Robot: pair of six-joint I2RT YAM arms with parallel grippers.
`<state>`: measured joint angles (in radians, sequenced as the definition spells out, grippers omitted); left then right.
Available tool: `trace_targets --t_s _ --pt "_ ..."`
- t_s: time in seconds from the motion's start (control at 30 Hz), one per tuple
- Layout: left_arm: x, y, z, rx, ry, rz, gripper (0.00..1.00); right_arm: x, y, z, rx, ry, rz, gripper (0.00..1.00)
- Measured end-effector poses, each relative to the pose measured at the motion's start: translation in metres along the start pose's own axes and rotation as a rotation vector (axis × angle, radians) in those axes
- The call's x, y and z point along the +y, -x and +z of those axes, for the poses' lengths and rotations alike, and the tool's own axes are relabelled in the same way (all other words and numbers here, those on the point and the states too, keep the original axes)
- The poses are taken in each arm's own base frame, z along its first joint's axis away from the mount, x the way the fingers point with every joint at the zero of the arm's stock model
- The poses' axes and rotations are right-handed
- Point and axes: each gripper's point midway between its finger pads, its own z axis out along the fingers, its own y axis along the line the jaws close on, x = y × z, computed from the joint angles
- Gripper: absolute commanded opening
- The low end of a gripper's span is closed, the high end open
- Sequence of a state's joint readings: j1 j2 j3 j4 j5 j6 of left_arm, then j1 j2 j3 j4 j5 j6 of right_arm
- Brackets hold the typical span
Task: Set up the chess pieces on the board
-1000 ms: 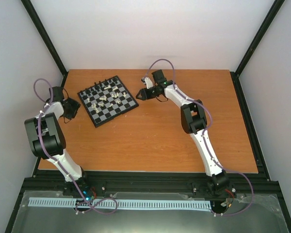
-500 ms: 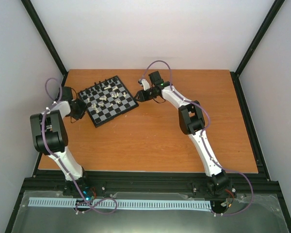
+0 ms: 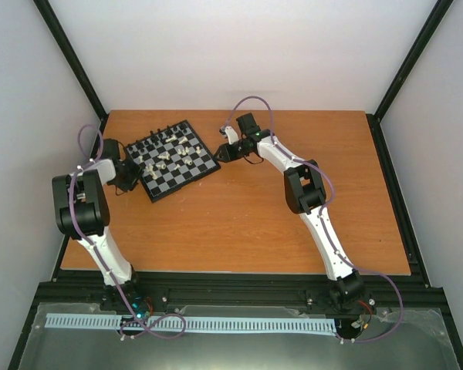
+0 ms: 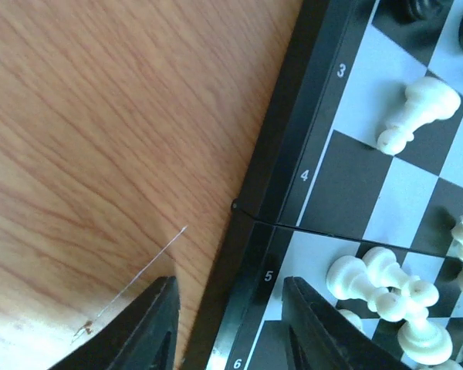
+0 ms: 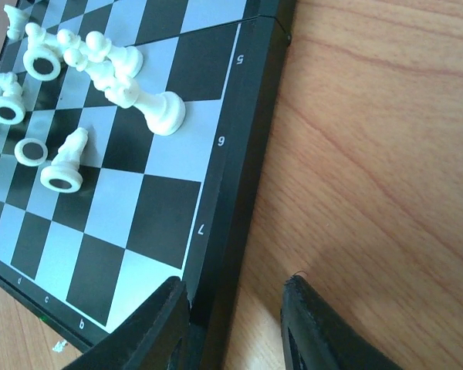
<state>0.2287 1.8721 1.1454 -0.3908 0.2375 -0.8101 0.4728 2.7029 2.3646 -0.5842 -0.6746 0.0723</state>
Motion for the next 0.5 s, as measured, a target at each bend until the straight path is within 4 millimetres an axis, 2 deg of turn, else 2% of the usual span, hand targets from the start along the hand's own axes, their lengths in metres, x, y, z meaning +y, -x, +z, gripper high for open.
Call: trace_targets --t_s 0.23,0.5 --pt "-0.003 -0.006 0.004 0.016 -0.003 0.015 0.30 0.002 -0.007 0.001 0.016 0.021 -0.037 0.27" --pt "-0.004 -0.012 0.002 -0.010 0.012 0.039 0.21 0.012 -0.020 -0.007 0.049 0.018 -0.091 0.21"
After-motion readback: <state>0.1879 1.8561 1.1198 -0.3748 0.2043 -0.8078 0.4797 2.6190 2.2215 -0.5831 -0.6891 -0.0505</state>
